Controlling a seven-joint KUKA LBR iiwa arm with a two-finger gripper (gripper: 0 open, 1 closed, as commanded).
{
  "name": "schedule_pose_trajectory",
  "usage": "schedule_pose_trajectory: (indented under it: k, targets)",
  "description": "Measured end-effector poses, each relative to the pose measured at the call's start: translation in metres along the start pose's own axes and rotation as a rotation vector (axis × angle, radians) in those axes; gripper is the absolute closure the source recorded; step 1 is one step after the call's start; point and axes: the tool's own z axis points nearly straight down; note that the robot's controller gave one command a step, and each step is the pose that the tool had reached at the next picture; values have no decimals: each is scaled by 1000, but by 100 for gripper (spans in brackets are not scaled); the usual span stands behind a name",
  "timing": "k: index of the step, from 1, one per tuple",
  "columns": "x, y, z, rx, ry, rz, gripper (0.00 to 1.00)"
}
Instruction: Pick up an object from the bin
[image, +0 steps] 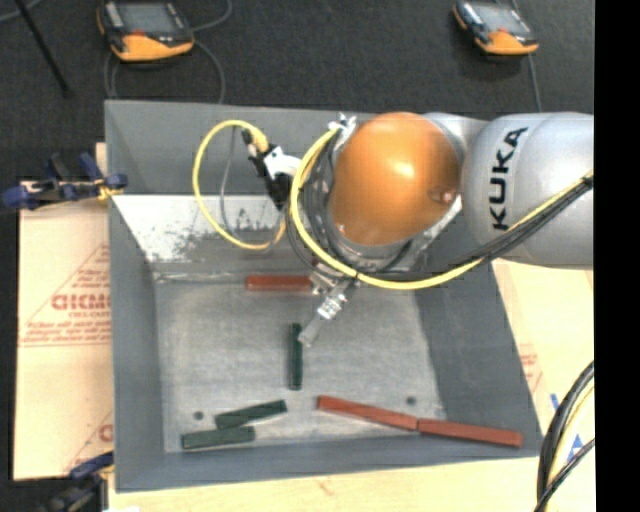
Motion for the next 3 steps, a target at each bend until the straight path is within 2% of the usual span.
schedule_pose_trajectory:
  k: [1,2,3]
  targets:
    - [-43,8,-29,1,0,-489,0]
    - [-118,42,37,-3,-7,-786,0]
    - [-170,6,89,2,1,-793,0]
